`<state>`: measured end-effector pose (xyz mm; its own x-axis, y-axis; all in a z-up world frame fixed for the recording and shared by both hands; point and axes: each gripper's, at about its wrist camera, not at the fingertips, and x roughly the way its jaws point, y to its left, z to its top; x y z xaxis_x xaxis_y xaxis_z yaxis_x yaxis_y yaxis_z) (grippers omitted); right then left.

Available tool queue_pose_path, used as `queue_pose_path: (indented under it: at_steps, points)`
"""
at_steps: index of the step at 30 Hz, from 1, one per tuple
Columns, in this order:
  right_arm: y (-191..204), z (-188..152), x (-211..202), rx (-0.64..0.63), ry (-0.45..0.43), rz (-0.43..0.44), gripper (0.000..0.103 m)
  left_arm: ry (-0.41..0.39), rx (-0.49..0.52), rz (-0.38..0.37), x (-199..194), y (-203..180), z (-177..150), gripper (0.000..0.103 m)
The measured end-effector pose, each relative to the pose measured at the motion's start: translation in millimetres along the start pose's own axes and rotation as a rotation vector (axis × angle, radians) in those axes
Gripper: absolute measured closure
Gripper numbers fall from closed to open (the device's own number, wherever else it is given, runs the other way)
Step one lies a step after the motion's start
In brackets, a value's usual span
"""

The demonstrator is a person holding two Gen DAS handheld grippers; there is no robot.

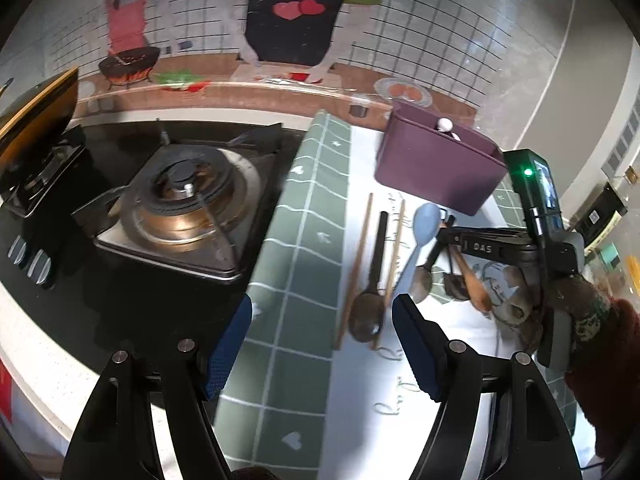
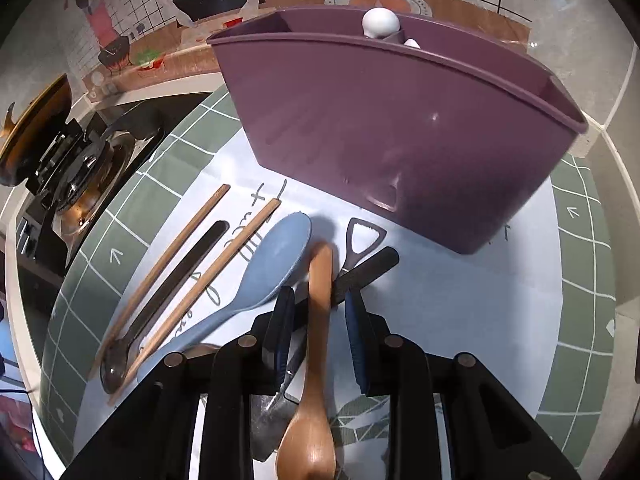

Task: Organize utensils
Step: 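Grasp the wooden spoon by its handle with the right gripper, then grasp the blue plastic spoon with the left gripper while the right gripper holds the wooden spoon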

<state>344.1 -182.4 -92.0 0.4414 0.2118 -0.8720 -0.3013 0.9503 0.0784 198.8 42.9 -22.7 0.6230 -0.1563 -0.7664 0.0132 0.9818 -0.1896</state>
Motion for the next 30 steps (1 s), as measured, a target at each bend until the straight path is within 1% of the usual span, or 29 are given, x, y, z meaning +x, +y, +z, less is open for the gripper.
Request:
queue_pose_path:
  at_steps: [1, 4, 7, 10, 13, 16, 18, 20, 25, 28, 30]
  points:
    - [-1.0, -1.8, -2.4, -0.001, 0.004, 0.003, 0.092, 0.001, 0.004, -0.006, 1.0, -2.8, 0.9, 0.030]
    - [-8.1, -12.7, -9.8, 0.007, 0.010, 0.010, 0.093, 0.014, 0.022, -0.036, 8.7, -11.9, 3.8, 0.030]
    - [-26.3, -31.3, -24.4, 0.044, 0.001, 0.019, 0.093, 0.029, 0.070, -0.070, 25.0, -26.0, 6.9, 0.029]
    - [-44.9, -48.0, -41.1, 0.085, -0.016, 0.013, 0.093, 0.085, 0.111, -0.142, 47.7, -44.1, 15.8, 0.029]
    - [-54.6, -62.3, -56.8, 0.112, -0.045, -0.007, 0.093, 0.113, 0.207, -0.250, 74.9, -72.3, 33.7, 0.029]
    - [-58.1, -70.8, -71.8, 0.121, -0.087, -0.026, 0.093, 0.148, 0.280, -0.300, 104.3, -94.1, 52.2, 0.030]
    - [-59.7, -75.6, -80.8, 0.129, -0.115, -0.028, 0.093, 0.170, 0.293, -0.308, 120.7, -102.2, 61.8, 0.038]
    - [-60.7, -78.7, -88.2, 0.145, -0.138, -0.022, 0.093, 0.217, 0.294, -0.299, 140.7, -108.9, 72.6, 0.045]
    - [-57.0, -84.6, -103.4, 0.142, -0.185, -0.025, 0.093, 0.282, 0.302, -0.247, 175.2, -120.3, 88.0, 0.047]
    - [-53.2, -86.0, -106.2, 0.136, -0.198, -0.026, 0.093, 0.303, 0.318, -0.238, 186.0, -126.6, 91.8, 0.052]
    - [-51.9, -86.9, -106.1, 0.138, -0.202, -0.024, 0.093, 0.313, 0.341, -0.216, 191.8, -131.1, 92.6, 0.053]
